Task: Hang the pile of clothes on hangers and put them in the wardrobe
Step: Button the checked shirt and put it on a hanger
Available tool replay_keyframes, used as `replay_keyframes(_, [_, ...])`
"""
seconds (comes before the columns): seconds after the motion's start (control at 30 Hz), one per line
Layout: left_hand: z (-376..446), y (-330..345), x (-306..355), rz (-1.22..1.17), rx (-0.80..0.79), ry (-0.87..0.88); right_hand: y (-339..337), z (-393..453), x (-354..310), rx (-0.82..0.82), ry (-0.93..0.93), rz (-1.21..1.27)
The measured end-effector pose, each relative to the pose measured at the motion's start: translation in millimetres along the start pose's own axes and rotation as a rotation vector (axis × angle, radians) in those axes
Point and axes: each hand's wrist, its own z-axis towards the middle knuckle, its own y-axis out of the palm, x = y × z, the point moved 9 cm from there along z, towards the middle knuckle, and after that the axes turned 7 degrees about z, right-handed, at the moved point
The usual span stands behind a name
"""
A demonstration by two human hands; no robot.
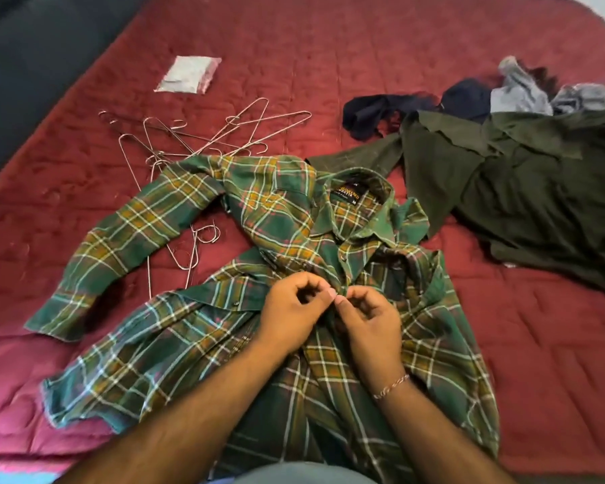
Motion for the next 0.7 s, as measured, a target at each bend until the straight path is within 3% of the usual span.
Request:
replay_keyframes(0.17, [-8,-8,0,0.035,0.183,-0.017,-3,-1,-8,0.033,-0.07,-0.026])
replay_keyframes(0.4, [-13,-4,2,0.058,0.152,0.102,1,-6,-14,0.02,-0.109,-0.08])
replay_keyframes(0.7, [-5,2,-12,0.0,0.092,0.007,1,-3,-4,0.024,-0.058,-0.046])
